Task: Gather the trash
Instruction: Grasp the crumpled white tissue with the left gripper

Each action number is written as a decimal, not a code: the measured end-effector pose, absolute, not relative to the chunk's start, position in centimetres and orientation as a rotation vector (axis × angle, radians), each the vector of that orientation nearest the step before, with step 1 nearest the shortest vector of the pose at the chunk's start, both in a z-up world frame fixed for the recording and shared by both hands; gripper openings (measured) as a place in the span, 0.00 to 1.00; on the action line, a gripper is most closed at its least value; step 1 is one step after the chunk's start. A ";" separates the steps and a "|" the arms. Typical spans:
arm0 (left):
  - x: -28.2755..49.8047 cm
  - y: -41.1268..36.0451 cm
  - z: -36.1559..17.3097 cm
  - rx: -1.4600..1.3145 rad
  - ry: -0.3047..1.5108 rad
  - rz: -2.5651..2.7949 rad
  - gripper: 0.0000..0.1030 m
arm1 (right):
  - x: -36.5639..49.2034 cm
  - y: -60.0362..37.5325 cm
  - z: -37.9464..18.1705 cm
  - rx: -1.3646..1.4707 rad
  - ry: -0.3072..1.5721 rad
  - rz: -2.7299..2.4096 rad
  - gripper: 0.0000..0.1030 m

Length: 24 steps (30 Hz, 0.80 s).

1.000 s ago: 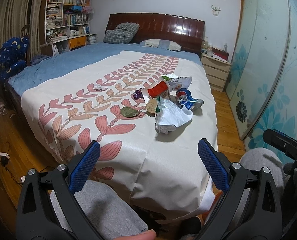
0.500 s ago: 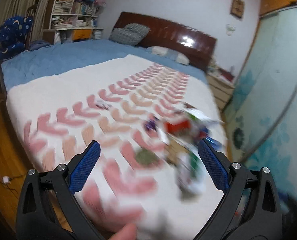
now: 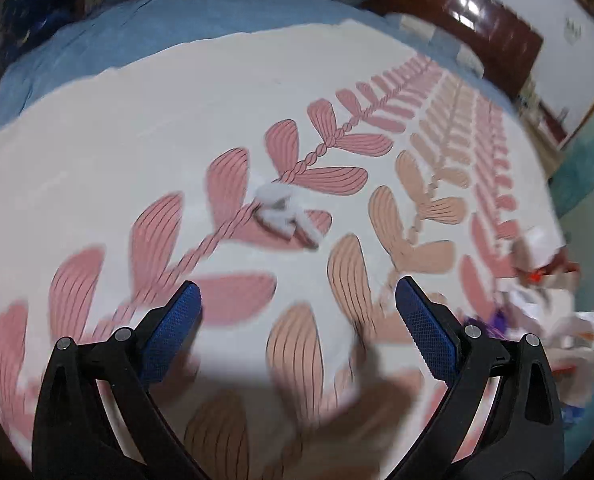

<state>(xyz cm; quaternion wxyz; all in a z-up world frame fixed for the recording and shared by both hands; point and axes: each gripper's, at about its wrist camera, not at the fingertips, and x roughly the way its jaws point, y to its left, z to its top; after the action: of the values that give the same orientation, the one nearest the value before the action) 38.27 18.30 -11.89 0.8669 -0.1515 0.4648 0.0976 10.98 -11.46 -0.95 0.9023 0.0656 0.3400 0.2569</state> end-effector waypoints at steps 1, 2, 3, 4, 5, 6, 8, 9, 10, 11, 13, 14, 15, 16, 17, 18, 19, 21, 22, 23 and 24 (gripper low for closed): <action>39.3 18.1 -12.3 -0.292 0.990 0.211 0.94 | 11.7 -11.3 -0.9 0.135 0.700 0.539 0.94; 40.6 17.9 -13.1 -0.270 1.015 0.226 0.94 | 12.8 -10.8 -0.8 0.131 0.696 0.561 0.94; 41.4 18.1 -13.4 -0.268 1.030 0.235 0.94 | 13.7 -10.5 -0.7 0.126 0.691 0.577 0.94; 42.0 18.0 -14.1 -0.268 1.057 0.247 0.94 | 14.5 -10.2 -0.6 0.121 0.686 0.596 0.94; 42.7 18.1 -14.6 -0.266 1.068 0.264 0.94 | 15.6 -9.7 -0.5 0.113 0.683 0.624 0.94; 42.9 18.6 -14.5 -0.261 1.059 0.271 0.94 | 16.8 -8.8 -0.5 0.093 0.688 0.650 0.94; 43.2 18.5 -14.7 -0.252 1.053 0.289 0.93 | 18.9 -7.0 -0.3 0.034 0.687 0.687 0.94; 43.1 18.4 -14.7 -0.245 1.043 0.300 0.89 | 20.3 -5.7 -0.4 0.003 0.700 0.718 0.94; 42.9 18.4 -14.6 -0.224 1.030 0.324 0.59 | 21.8 -4.0 -0.6 -0.025 0.737 0.759 0.94; 42.6 18.6 -14.4 -0.200 1.014 0.360 0.38 | 23.3 -2.3 -1.2 -0.056 0.779 0.789 0.94; 42.2 19.5 -14.3 -0.244 1.001 0.381 0.07 | 25.0 0.5 -2.3 -0.119 0.835 0.822 0.94; 42.0 19.8 -14.3 -0.267 1.000 0.363 0.07 | 26.0 2.0 -3.3 -0.148 0.869 0.833 0.93; 41.7 20.0 -14.2 -0.280 1.001 0.336 0.05 | 27.1 3.3 -4.6 -0.177 0.906 0.825 0.93; 41.5 20.2 -14.1 -0.289 1.002 0.304 0.04 | 27.9 4.2 -5.7 -0.201 0.941 0.812 0.92; 41.2 20.4 -13.9 -0.306 0.999 0.269 0.04 | 28.9 5.2 -7.0 -0.220 0.975 0.796 0.89; 40.6 20.7 -13.7 -0.329 0.995 0.227 0.03 | 29.1 5.4 -7.5 -0.218 0.990 0.794 0.88; 40.3 20.7 -13.5 -0.337 0.985 0.215 0.03 | 29.5 5.5 -7.9 -0.205 0.998 0.794 0.87; 38.8 21.1 -12.5 -0.358 0.948 0.186 0.03 | 29.3 5.1 -8.0 -0.160 0.999 0.812 0.87; 38.0 21.1 -11.9 -0.363 0.927 0.166 0.03 | 29.0 4.8 -7.7 -0.140 0.988 0.821 0.87; 37.1 21.1 -11.3 -0.359 0.910 0.157 0.03 | 28.7 4.3 -7.6 -0.131 0.977 0.823 0.87; 35.8 21.0 -10.3 -0.359 0.889 0.134 0.03 | 28.1 3.6 -7.5 -0.116 0.964 0.830 0.87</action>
<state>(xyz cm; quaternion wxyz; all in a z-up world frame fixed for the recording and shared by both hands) 35.82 20.97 -10.35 0.8851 -0.1724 0.4274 0.0644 28.12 3.63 -7.46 0.8030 -0.0540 0.4499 0.3872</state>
